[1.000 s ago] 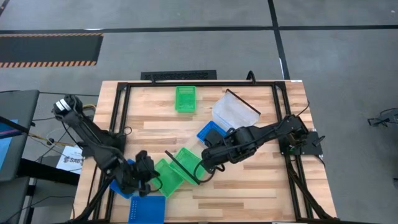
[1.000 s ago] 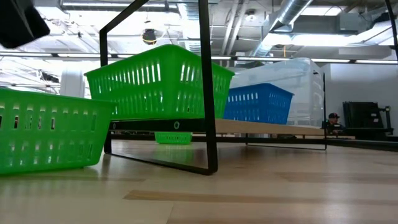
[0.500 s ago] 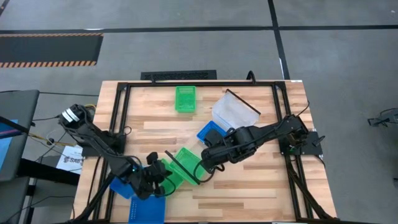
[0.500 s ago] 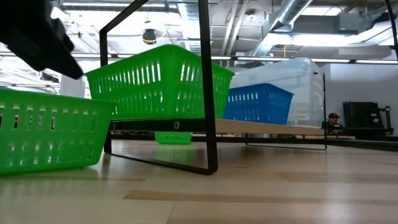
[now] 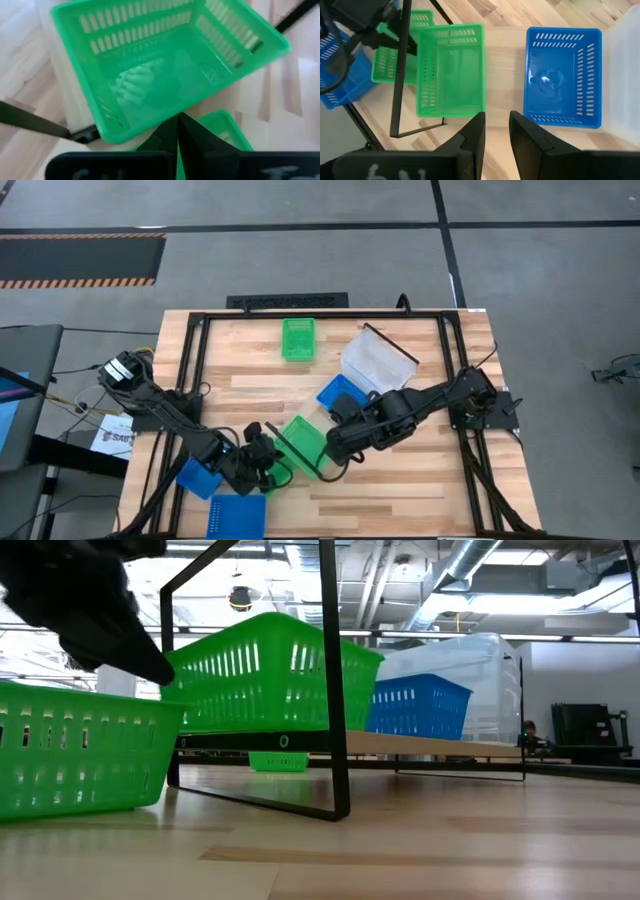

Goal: Stack baskets on shelf by color
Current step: Put the middle green bin on the shelf

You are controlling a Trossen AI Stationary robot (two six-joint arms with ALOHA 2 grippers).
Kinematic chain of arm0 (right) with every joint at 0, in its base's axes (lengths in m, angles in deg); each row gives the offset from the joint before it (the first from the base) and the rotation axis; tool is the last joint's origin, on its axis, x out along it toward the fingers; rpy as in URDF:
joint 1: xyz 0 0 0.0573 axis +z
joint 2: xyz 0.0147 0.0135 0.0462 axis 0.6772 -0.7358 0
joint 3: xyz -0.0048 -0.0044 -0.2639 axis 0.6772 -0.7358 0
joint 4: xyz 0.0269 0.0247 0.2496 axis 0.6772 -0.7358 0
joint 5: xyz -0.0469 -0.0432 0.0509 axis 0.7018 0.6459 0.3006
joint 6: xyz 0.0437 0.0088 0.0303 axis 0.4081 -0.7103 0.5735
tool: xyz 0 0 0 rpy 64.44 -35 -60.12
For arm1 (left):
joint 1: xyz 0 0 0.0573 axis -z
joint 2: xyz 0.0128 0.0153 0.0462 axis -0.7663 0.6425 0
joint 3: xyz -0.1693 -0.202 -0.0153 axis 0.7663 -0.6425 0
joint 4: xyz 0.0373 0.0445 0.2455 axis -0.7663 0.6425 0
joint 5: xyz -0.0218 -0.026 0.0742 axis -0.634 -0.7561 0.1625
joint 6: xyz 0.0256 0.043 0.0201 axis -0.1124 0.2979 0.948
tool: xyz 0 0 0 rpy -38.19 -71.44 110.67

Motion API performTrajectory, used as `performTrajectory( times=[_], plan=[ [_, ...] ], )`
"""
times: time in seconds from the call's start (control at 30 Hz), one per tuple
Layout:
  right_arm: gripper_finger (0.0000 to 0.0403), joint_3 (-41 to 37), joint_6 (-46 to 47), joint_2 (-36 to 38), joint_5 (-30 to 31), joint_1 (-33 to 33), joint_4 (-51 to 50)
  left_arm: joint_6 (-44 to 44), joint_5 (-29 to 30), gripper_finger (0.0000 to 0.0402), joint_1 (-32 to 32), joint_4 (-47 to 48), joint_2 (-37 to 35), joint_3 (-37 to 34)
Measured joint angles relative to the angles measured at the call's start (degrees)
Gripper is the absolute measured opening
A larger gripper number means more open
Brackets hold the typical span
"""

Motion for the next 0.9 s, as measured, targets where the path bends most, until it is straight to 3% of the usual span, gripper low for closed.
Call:
performTrajectory(
  times=[0.67,0.9],
  plan=[
    [0.0107,0.08,4.83,-0.73,2.6,1.13,0.24,0.71,1.45,0.0,-4.2,-3.03,-0.02,0.0],
    [0.0107,-0.59,7.12,-4.3,-4.69,4.69,3.94,1.37,-0.3,0.0,-4.16,-3.73,-0.04,0.0]
  ],
)
